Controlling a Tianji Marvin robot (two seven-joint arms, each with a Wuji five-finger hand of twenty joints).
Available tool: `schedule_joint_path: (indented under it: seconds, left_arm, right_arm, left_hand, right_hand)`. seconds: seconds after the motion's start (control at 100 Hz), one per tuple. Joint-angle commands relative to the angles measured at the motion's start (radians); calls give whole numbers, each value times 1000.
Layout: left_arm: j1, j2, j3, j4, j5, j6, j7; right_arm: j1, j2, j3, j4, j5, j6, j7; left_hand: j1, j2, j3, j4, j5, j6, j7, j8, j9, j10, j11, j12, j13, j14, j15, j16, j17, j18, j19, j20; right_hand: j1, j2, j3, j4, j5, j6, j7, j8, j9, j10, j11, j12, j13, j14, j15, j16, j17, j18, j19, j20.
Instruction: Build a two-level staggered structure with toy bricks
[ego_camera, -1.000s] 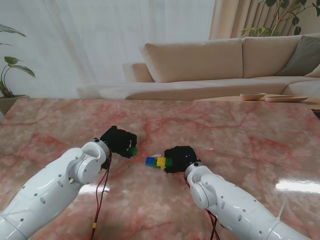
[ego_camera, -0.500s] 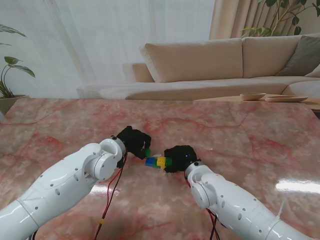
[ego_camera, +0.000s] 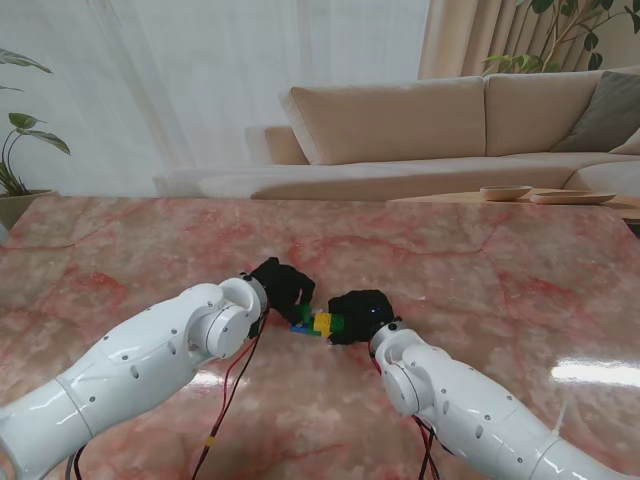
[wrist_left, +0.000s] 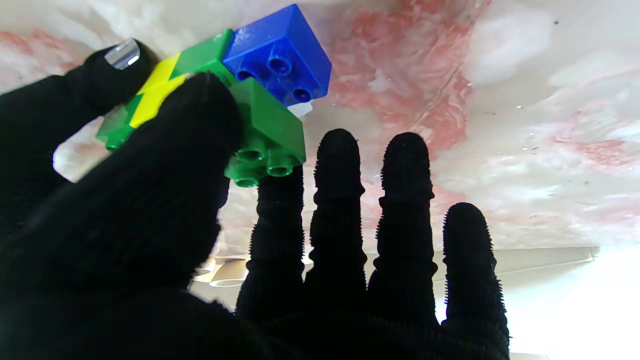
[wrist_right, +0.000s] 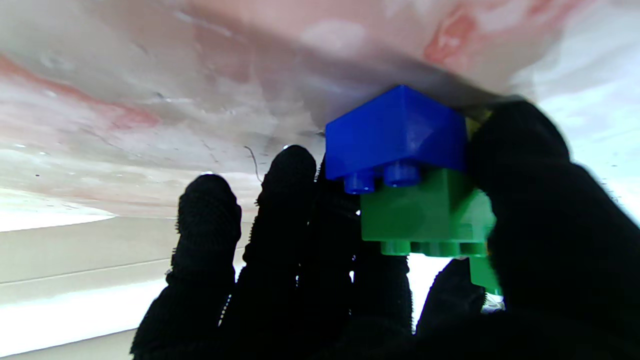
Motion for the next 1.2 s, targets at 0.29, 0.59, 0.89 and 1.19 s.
schedule_joint_path:
  seconds: [0.29,0.59,0.89,1.19]
  left_arm:
    - [-46,-31,68,70,-30,-24,24]
    - [-69,-40,102,90,-40,-40,28]
    - [-82,-39,124,107,-22,-63,33]
    - [-87,-48,134,138,-20,-79,63]
  right_arm:
    - [-24,2,-6,37,2,11,24]
    - [-25,2,-2,37,1,12,24]
    - [-27,3,2,35,-1,10,23]
    - [-28,3,3,35,1,10,24]
  left_hand:
    - [26,79,37,14,146,-82,101,40,30,14,28,-7,29,25,36,12,-9,27,30,17]
    - [28,45,32,8,145,-92,112,45,30,9,35,-5,30,21,37,13,-12,22,26,16]
    - [26,-12,29,-5,99,-106,117,61,-9,-10,35,-6,8,7,24,10,-21,13,16,12]
    - [-17,-33,40,-20,57,-88,88,109,-65,-15,89,-74,-11,3,10,16,-36,10,-3,14]
  right_hand:
    - [66,29,96,3,8,-51,-136,-157,-13,-8,-52,-12,21,-40,20,19,-3,-20,41,-11]
    - [63,30,95,3,9,-49,-138,-157,-13,-8,-52,-15,21,-41,20,19,-3,-20,41,-11]
    - [62,29,94,5,9,-49,-141,-155,-13,-8,-51,-18,22,-40,21,19,-3,-20,41,-11]
    - [62,28,93,6,10,-47,-142,-154,-14,-8,-51,-21,21,-40,20,19,-3,-20,41,-11]
